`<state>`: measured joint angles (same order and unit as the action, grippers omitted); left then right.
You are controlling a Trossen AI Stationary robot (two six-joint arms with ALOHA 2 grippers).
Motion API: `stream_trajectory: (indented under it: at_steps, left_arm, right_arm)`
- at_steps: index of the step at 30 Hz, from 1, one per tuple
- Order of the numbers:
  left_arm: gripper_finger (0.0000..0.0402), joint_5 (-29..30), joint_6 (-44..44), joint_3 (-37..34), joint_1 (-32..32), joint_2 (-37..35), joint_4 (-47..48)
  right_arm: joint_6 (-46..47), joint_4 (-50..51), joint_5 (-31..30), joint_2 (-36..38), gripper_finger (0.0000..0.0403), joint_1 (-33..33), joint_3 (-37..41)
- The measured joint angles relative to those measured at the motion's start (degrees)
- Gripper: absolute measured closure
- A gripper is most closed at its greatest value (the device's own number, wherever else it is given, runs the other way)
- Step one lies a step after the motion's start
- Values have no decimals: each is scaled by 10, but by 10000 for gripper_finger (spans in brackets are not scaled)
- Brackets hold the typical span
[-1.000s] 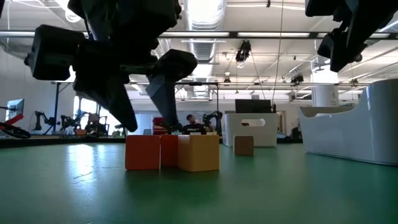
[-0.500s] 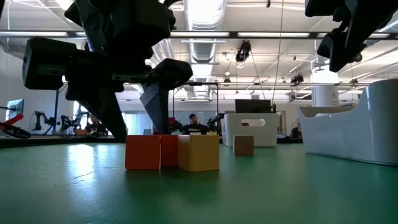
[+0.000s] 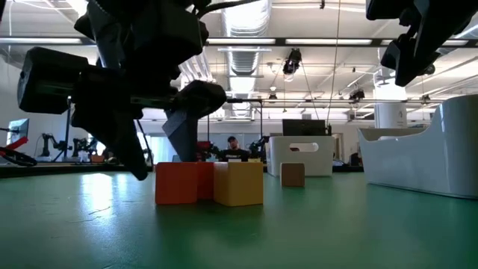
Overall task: Sort & place blocks by color
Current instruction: Put the orange block into the yellow bin
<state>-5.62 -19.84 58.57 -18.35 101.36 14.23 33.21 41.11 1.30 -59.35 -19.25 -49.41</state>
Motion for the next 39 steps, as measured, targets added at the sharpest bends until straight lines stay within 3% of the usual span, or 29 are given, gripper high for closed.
stream_trajectory:
  at_steps: [5,14,18,28,39]
  left_arm:
    - [196,-1,29,-1,-3,0,12]
    - [288,0,56,-1,-4,0,16]
    - [288,10,61,1,-6,0,18]
    - [288,115,77,8,-32,-60,49]
    - [288,270,213,7,-42,-160,43]
  right_arm:
    - [0,0,-1,0,168,0,0]
    - [-2,0,-15,0,168,0,0]
    - [-2,-1,-16,0,168,0,0]
    - [-44,-38,-45,0,168,0,0]
    - [-179,-131,-101,-1,168,0,0]
